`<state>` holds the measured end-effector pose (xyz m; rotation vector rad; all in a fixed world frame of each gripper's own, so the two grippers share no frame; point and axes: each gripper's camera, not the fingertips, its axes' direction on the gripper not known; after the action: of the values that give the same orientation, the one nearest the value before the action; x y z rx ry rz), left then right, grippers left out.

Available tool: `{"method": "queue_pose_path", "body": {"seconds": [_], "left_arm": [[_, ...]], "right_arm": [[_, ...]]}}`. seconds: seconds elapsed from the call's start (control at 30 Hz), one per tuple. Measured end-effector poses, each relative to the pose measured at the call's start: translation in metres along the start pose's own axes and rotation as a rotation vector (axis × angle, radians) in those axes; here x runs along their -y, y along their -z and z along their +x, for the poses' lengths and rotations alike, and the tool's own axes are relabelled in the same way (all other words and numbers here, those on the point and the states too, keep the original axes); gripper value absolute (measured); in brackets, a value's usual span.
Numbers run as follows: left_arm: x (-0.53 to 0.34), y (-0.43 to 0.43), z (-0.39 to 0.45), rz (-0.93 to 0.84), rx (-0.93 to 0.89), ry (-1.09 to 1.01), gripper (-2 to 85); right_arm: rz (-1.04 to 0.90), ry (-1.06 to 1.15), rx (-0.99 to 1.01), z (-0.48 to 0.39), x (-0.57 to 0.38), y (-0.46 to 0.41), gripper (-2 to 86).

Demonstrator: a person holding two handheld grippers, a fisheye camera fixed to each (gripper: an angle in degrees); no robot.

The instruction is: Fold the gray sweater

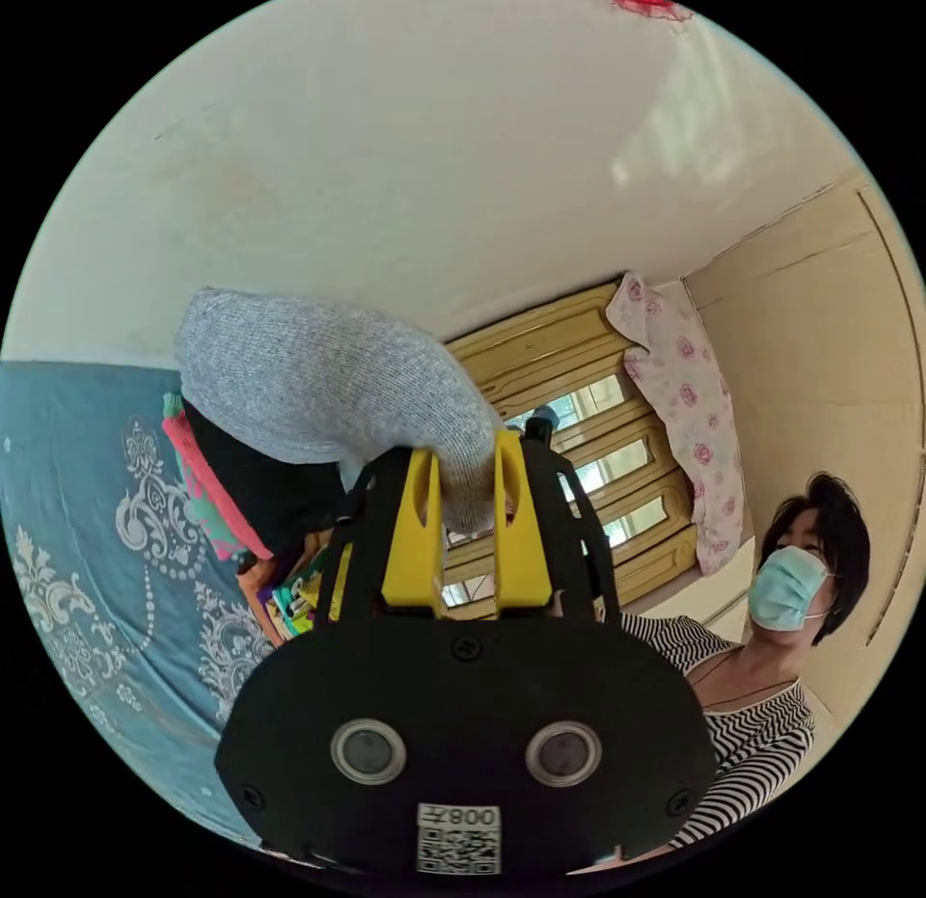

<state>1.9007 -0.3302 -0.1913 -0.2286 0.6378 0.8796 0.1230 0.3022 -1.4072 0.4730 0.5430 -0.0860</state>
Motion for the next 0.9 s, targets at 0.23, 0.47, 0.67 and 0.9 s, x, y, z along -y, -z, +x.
{"method": "queue_pose_path", "body": {"seconds": [0.23, 0.47, 0.67, 0.9], "left_arm": [[0.11, -0.153, 0.032, -0.013, 0.159, -0.008, 9.7], [0.114, -0.298, -0.042, -0.28, 0.321, 0.398, 10.0], [0.157, -0.335, 0.014, -0.264, 0.307, 0.364, 10.4], [0.208, -0.342, 0.114, -0.175, 0.481, 0.233, 7.4]], "right_arm": [[-0.059, -0.076, -0.169, 0.136, 0.045, 0.095, 2.4], [-0.234, -0.491, -0.194, 0.327, -0.013, 0.112, 2.7], [-0.173, -0.449, -0.105, 0.369, 0.008, 0.167, 2.1], [-0.134, -0.361, -0.248, 0.372, 0.049, 0.23, 0.2]]}}
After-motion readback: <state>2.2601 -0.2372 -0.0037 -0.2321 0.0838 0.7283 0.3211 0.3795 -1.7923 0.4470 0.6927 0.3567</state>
